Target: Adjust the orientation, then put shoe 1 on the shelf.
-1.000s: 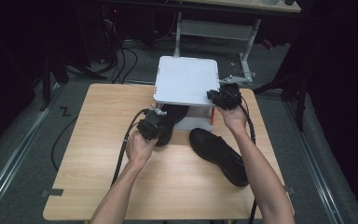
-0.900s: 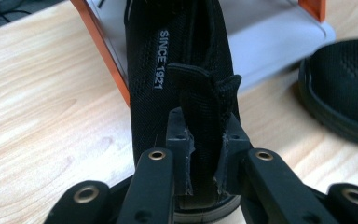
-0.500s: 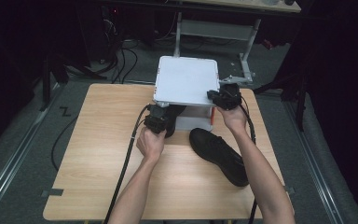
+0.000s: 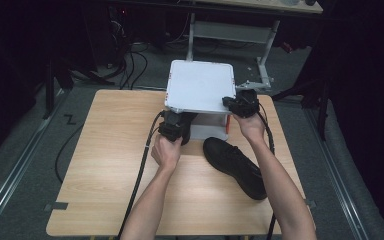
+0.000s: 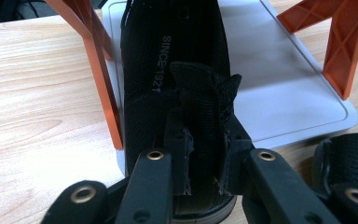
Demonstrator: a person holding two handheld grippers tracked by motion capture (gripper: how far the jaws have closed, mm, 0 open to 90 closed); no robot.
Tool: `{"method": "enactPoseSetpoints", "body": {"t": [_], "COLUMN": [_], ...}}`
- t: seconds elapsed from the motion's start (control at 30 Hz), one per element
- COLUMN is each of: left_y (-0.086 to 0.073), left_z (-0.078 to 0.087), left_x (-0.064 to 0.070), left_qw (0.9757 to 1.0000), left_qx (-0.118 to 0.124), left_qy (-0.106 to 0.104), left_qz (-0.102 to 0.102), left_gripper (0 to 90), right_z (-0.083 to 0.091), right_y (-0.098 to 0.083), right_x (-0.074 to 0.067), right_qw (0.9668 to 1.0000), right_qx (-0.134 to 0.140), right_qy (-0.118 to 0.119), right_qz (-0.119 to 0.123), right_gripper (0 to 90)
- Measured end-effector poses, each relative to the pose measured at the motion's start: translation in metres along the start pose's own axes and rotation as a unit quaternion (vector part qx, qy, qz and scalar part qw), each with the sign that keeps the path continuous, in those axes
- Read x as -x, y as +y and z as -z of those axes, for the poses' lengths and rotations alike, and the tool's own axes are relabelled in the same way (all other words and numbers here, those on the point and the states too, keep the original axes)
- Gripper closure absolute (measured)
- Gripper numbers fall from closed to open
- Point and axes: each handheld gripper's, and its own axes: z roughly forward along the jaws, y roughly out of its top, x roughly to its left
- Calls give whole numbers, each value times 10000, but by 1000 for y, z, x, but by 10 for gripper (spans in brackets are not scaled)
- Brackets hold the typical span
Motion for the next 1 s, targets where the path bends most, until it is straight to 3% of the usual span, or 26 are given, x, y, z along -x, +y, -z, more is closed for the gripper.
{"method": "enactPoseSetpoints", "body": {"t": [0.17,0.2,0.3,0.33,0.53,0.63,0.8,0.83,0.97,1.0], "left_y": [2,3,5,7,13,15,15,15,7,7], "left_z": [-1,1,4,7,18,27,52,52,74,74], "left_x": [-1,-1,-2,-3,-12,-17,-37,-37,-67,-67], "left_qw": [9999,9999,9997,9993,9984,9981,9962,9962,9966,9966], "left_qx": [11,20,2,-94,-210,-130,-50,-50,-39,-39], "left_qy": [-85,-156,-236,-333,-451,-537,-823,-823,-771,-771], "left_qz": [67,64,60,149,284,256,272,272,295,295], "left_gripper": [746,669,603,543,476,439,408,403,397,397], "right_z": [0,0,0,0,1,2,3,3,4,4], "right_y": [0,0,0,0,0,0,1,1,5,5], "right_x": [1,2,1,1,1,2,1,1,1,1], "right_qw": [10000,10000,10000,10000,10000,10000,9999,9999,9997,9997], "right_qx": [-9,-4,-15,-22,-33,-37,-90,-90,-225,-239], "right_qy": [44,76,52,20,32,32,-47,-47,-96,-109], "right_qz": [9,10,37,51,59,47,49,49,39,14], "right_gripper": [839,840,839,839,831,819,785,785,722,716]}}
